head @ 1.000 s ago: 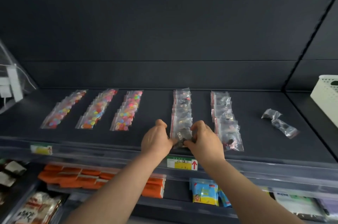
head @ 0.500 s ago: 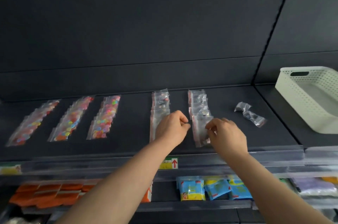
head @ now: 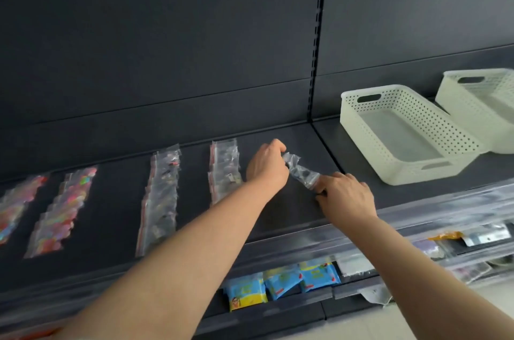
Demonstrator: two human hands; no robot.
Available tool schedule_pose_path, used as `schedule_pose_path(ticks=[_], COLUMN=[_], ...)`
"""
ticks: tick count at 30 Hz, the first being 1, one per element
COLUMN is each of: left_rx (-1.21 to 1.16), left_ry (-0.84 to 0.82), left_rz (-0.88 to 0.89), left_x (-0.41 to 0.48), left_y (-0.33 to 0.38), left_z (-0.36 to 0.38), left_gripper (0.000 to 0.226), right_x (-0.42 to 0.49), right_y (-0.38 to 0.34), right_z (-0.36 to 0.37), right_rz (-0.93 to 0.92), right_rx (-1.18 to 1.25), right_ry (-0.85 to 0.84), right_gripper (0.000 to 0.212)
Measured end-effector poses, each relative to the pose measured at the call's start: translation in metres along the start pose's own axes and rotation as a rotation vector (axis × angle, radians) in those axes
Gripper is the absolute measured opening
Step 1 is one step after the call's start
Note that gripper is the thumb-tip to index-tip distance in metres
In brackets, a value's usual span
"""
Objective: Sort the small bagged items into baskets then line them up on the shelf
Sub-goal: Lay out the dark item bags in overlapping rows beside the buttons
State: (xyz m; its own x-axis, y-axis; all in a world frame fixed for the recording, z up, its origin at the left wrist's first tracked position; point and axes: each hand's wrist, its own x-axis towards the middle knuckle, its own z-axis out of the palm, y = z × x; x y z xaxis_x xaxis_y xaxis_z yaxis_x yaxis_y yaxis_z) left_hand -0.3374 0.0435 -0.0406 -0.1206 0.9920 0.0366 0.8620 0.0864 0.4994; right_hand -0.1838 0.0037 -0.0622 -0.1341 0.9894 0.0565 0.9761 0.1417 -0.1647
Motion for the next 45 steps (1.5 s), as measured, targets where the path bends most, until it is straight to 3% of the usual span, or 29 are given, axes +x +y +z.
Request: schedule_pose_path(ticks=[4,8,11,14,17,21,23,25,28,33,38,45], left_rx=[0.233,0.299,0.029,-0.267,-0.403,-0.568,-0.656,-0.718,-0.776,-0.738,-0.661,-0.537], left_ry=[-0.138,-0.143,-0.008,-0.021,-0.105,-0.166,-0.239,-0.267,-0.166,-0.034,0.061,0.100], left_rz=[0.148,0.112,-0.004,-0.001,0.040,-0.026,-0.126,-0.208,-0.243,-0.262,-0.207,-0.228], left_x=[0.018,0.031,0.028,0.014,-0.009,-0.030,-0.036,-0.041,-0.044,-0.048,-0.053,-0.080], left_y=[0.014,0.009,0.003,0.002,0.002,-0.007,-0.010,-0.010,-0.010,-0.011,-0.010,-0.040], left_z=[0.009,0.015,0.010,0.001,-0.003,-0.006,-0.008,-0.011,-0.014,-0.016,-0.015,-0.026], left_gripper=[0.063,0.034,0.012,0.010,0.022,0.054,0.056,0.037,0.018,0.006,0.017,0.013], right_x=[0.004,0.006,0.012,0.022,0.022,0.017,0.015,0.013,0.011,0.006,-0.002,-0.013], right_y=[0.009,0.015,0.017,0.010,-0.003,-0.010,-0.011,-0.012,-0.014,-0.017,-0.020,-0.036], right_z=[0.003,-0.002,-0.008,-0.010,-0.009,-0.002,-0.001,-0.003,-0.005,-0.010,-0.011,-0.010], right_rz=[-0.025,-0.037,0.005,0.065,0.125,0.174,0.171,0.158,0.151,0.197,0.182,0.108], right_rx=[0.053,0.086,0.215,0.657,1.113,1.301,1.368,1.408,1.392,1.404,1.522,1.294], right_ry=[-0.006,-0.035,-0.029,-0.048,-0.207,-0.222,-0.226,-0.233,-0.229,-0.233,-0.276,-0.347], right_gripper=[0.020,0.020,0.023,0.035,0.042,0.013,0.016,0.021,0.018,0.019,0.008,0.009])
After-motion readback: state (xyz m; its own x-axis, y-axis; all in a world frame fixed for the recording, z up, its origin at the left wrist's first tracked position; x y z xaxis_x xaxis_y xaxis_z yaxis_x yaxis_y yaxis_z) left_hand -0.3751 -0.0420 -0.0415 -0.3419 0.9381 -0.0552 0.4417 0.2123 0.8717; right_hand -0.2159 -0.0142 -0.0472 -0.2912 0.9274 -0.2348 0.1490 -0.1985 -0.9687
